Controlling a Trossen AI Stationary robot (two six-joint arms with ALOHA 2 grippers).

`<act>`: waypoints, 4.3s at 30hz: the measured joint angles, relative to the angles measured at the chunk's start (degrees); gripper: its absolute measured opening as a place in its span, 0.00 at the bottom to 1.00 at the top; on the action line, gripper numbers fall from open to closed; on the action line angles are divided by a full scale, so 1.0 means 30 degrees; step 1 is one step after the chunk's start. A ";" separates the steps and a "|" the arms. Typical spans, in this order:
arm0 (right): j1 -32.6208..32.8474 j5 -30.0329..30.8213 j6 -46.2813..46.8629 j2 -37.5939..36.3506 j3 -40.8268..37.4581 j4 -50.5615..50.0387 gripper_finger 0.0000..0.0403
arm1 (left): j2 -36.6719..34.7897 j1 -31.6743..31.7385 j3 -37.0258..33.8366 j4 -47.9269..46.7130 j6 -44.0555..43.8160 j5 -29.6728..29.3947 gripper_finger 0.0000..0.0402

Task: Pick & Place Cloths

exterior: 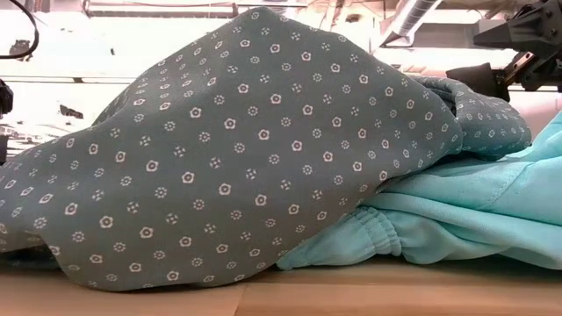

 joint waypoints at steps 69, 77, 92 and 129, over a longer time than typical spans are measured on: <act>0.0004 0.0011 0.9358 -0.0004 -0.0029 0.2642 0.77 | 0.0004 0.0003 0.0015 0.0492 0.1173 -3.1004 0.64; 0.0004 0.0033 0.9594 -0.0004 -0.0022 0.3515 0.77 | 0.0000 0.0003 0.0015 0.0559 0.1019 -3.1004 0.64; 0.0004 0.3365 0.9989 -0.0004 0.0000 0.5733 0.77 | 0.0007 0.0003 0.0015 0.1430 0.0969 -3.2160 0.64; 0.0033 0.4490 0.6347 0.0004 0.1508 0.7039 0.77 | 1.3328 -0.0004 1.7784 0.8559 2.8666 -2.6421 0.70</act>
